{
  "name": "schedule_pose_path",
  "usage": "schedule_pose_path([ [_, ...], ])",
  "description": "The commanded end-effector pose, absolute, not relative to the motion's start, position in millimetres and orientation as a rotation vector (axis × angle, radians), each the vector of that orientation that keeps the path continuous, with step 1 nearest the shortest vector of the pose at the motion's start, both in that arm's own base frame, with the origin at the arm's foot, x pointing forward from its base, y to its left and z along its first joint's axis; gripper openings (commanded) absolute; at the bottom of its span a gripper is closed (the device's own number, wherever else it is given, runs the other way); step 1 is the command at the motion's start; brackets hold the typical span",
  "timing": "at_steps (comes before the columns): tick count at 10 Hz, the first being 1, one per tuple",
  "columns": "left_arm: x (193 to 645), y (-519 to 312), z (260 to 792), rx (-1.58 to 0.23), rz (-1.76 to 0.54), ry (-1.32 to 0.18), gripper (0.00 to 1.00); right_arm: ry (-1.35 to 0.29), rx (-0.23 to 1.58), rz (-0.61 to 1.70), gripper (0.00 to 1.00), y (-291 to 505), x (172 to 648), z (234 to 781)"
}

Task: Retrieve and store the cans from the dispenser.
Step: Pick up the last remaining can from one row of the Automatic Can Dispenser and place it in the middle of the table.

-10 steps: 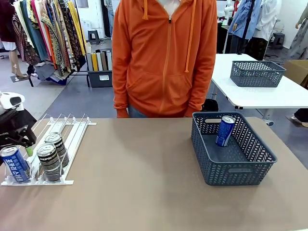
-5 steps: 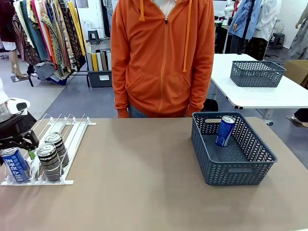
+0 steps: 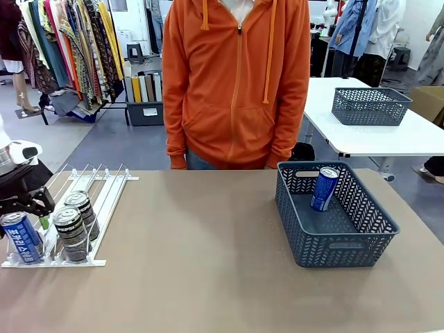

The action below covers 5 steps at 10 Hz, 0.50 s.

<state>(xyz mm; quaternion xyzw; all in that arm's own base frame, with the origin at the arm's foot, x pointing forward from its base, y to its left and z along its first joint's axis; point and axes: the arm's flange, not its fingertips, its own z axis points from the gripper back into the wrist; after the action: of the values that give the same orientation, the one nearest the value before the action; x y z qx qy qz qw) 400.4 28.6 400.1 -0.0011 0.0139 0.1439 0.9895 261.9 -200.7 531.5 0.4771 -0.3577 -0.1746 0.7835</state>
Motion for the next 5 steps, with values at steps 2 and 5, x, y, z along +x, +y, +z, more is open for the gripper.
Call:
schedule_pose_path([
  [2, 404.9, 31.7, 400.4, 0.035, 0.318, 0.008, 0.0, -0.807, 1.048, -0.356, 1.0, -200.9, 264.6, 531.3],
  [5, 407.2, 32.7, 399.3, 0.039, 0.337, 0.015, 0.0, -0.807, 1.048, -0.356, 1.0, -200.9, 264.6, 531.3],
])
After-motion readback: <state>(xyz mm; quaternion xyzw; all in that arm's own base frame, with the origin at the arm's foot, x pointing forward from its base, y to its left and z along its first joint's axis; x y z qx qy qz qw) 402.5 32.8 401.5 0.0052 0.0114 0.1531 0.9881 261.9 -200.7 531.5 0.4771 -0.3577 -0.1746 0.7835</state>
